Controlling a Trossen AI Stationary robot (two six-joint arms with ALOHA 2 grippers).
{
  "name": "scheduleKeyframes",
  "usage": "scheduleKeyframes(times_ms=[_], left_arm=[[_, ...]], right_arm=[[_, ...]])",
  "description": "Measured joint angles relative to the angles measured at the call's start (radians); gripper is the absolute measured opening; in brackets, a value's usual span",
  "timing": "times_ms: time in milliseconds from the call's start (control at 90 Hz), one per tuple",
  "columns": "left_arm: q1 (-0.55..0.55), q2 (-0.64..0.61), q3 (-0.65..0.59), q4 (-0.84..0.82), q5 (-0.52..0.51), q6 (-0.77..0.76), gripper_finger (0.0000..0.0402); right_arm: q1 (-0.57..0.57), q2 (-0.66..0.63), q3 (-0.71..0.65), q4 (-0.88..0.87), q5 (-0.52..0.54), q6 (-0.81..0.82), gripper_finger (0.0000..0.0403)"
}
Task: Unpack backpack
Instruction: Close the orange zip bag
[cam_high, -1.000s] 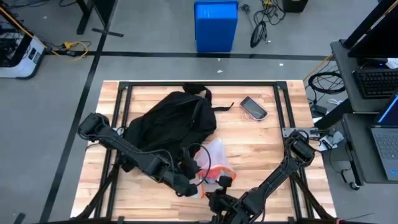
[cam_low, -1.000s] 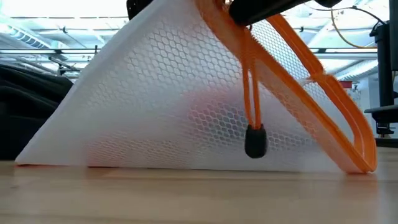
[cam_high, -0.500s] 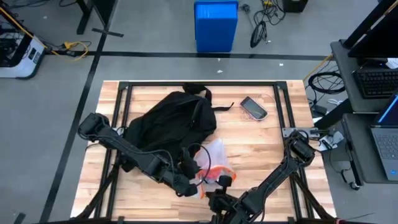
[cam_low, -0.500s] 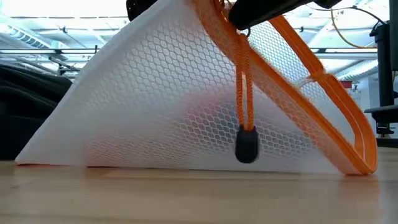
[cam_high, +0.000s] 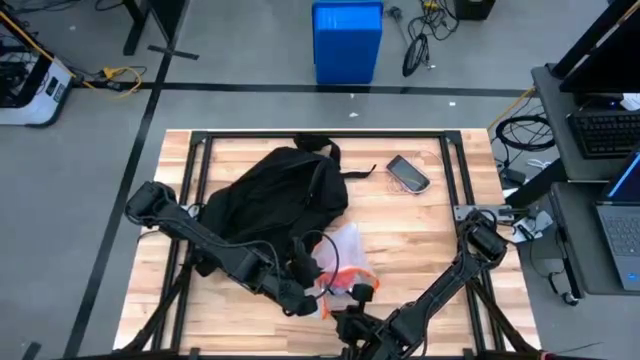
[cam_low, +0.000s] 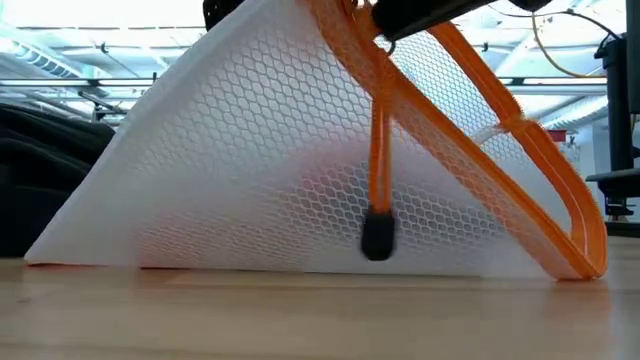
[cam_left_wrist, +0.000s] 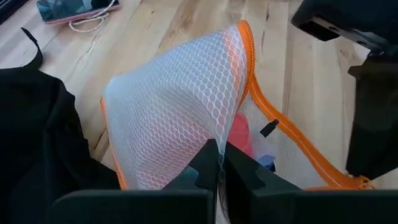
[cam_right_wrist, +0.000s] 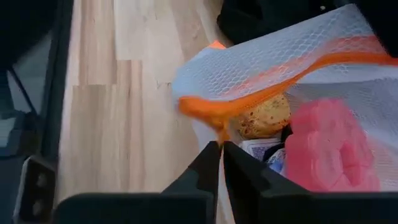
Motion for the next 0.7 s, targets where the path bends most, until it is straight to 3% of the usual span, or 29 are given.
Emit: scheduleKeyframes(times_ms=[400,556,700], left_arm=[[0.000,0.000,0.000,0.000,0.000,0.000,0.0000],[0.000,0.000,0.000,0.000,0.001,0.000,0.0000],[0.000,0.000,0.000,0.000,0.001,0.000,0.0000]], right_arm=[[-0.019,0.000,0.000,0.002,-0.007,0.041,0.0153],[-0.031,0.000,0.000,0.004,-0.011,0.045,0.0159],[-0.031,0.000,0.000,0.003,-0.011,0.045,0.0132]])
